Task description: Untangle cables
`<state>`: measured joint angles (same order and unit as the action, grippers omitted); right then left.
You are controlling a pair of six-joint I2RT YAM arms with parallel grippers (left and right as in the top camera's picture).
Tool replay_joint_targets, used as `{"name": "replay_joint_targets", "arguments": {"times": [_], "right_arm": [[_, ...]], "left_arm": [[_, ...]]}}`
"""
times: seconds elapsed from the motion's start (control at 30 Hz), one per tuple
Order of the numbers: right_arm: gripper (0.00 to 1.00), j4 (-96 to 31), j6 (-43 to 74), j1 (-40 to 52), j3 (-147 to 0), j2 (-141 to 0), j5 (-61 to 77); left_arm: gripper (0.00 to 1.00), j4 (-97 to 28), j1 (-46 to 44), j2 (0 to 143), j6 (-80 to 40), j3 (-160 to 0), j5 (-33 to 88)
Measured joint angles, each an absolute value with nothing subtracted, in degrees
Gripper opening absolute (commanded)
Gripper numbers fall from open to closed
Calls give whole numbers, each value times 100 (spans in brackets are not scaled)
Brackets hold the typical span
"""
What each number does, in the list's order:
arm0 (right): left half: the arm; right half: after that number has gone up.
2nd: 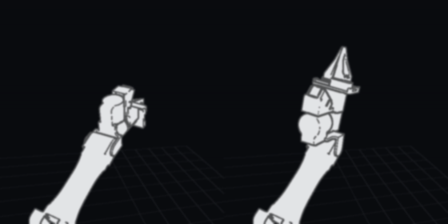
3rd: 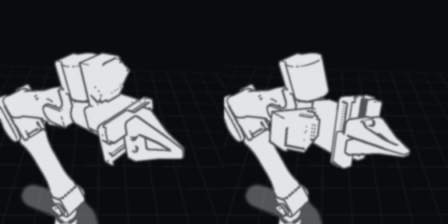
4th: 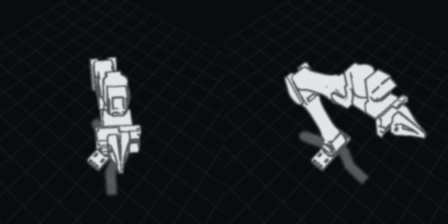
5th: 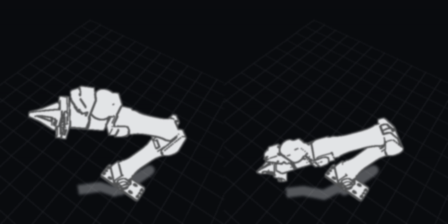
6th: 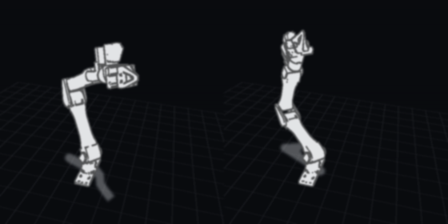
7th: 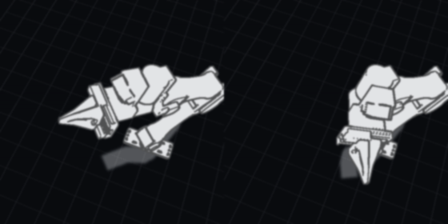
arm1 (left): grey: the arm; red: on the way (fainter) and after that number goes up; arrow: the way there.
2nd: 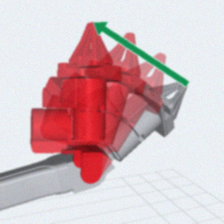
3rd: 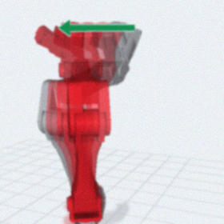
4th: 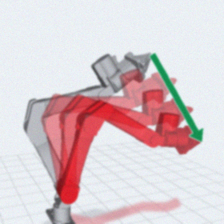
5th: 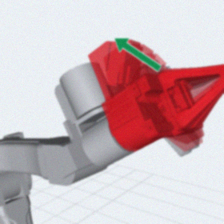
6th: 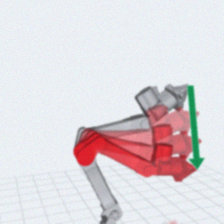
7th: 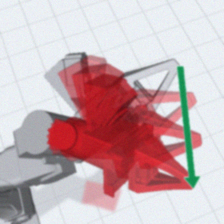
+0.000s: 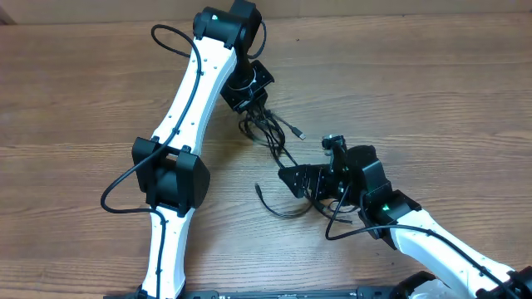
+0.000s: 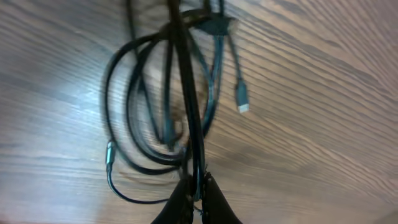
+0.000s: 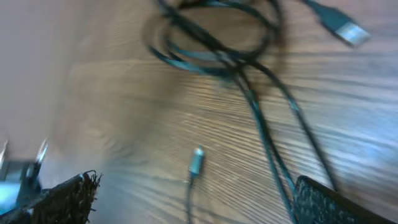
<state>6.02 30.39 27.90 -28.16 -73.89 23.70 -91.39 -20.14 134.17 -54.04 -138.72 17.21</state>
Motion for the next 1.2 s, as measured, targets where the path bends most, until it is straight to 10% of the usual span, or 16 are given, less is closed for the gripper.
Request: {"name": "replay_joint_targets", "arguments": {"times": [0.17,0.27,0.37,0.63,1.1,1.2], "right_arm": [[100,993,2434,2788,-2816,-7389,2569],[100,1007,2248,2790,-2816,-7389,2506],[100,934,2154,2790,-2816,-7389,2440],[100,746,2073,2788,-2816,-7389,2370],[100,333,2071,2790,-2816,-7389,2357],[100,211,2069,2788,-2816,-7389,2355]], "left_arm": [[19,-9011,-2012,13417,-5371,-13872,1785],[69,-9000,-1973,13417,-5349,-13872,1741],[87,-9002,-1933,13417,-5321,-13874,1680],[72,-9074,-1789,13417,-5288,-13874,1511],[84,-8862,-2620,13417,-4012,-13834,-255],[67,-8718,-2775,13417,-3769,-13627,-401]]}}
